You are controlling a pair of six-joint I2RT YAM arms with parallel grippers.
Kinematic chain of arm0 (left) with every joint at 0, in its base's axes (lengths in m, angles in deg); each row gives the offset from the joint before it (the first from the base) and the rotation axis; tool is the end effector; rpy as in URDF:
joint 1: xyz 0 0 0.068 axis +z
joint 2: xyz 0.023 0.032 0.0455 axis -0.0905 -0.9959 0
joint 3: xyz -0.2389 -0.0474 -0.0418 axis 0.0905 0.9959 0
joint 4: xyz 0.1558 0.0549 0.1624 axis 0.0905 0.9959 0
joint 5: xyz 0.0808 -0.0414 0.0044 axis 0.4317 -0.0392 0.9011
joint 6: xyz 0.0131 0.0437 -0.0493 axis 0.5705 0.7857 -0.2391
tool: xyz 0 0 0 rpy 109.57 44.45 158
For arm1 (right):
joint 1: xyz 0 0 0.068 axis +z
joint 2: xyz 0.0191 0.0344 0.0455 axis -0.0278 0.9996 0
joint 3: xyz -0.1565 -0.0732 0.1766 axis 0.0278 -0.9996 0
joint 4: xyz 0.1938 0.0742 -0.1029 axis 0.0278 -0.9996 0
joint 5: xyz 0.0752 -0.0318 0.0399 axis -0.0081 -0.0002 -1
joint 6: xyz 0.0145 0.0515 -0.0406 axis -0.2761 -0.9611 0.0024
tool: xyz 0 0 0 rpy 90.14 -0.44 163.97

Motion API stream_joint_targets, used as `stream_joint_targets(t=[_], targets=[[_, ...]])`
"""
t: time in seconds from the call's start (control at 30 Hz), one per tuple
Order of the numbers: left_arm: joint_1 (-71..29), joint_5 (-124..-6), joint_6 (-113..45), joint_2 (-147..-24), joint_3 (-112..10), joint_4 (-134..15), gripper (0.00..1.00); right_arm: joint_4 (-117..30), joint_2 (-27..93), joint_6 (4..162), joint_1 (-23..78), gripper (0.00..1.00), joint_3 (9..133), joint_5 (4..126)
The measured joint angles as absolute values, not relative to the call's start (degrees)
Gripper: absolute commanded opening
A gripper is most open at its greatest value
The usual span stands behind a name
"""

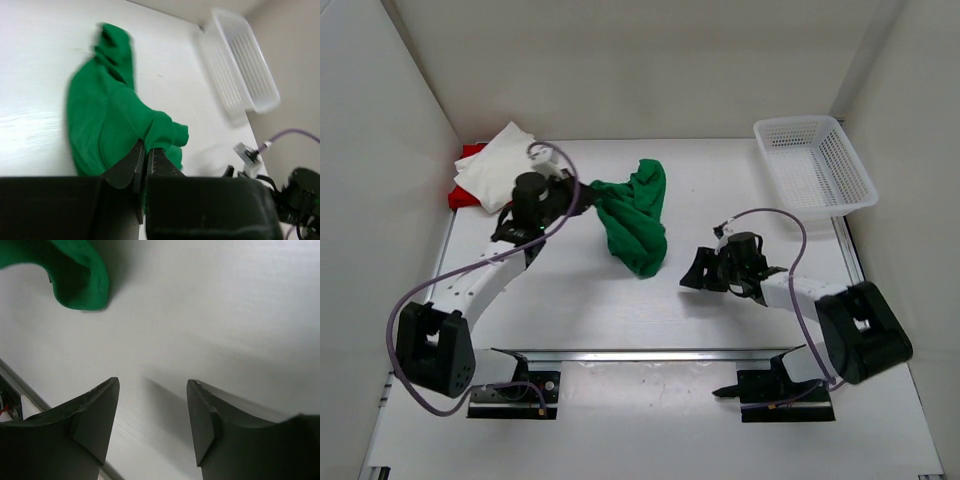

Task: Fold and stack the t-shirts
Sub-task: Flatten out the tshirt

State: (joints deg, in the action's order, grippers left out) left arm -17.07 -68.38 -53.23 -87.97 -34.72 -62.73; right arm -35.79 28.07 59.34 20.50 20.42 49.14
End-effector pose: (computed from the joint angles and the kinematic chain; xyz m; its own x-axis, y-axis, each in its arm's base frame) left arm 0.2840 -0.1282 0.2870 -0.5079 -0.3407 -0.7912 0.3390 0.7653 -0.5472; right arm 0.2075 0.1069 0.1304 -0.8632 0.1553 -0.4803 -0.1962 0.7734 0.6027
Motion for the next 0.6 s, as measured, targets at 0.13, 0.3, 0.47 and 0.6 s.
stream_joint_targets(t=[0.13, 0.3, 0.47, 0.6], targets=[[-4.8, -71.6, -60.9, -84.3, -25.9, -66.5, 0.00, -32.3, 37.5, 59.7, 20.5, 0.59, 27.3, 47.1], [-4.7, -72.7, -63.5, -84.8, -23.2, -66.9, 0.00, -27.9, 46.6, 59.3, 22.6, 0.64, 35.0, 45.6], [-6.3, -75.0, -64.8, -84.8, -23.0, -68.8, 0.00, -25.8, 54.6, 58.9, 26.2, 0.67, 44.0, 42.8], [-6.0, -75.3, -65.1, -84.7, -22.9, -69.3, 0.00, -21.6, 58.0, 57.1, 28.5, 0.68, 46.3, 39.2]])
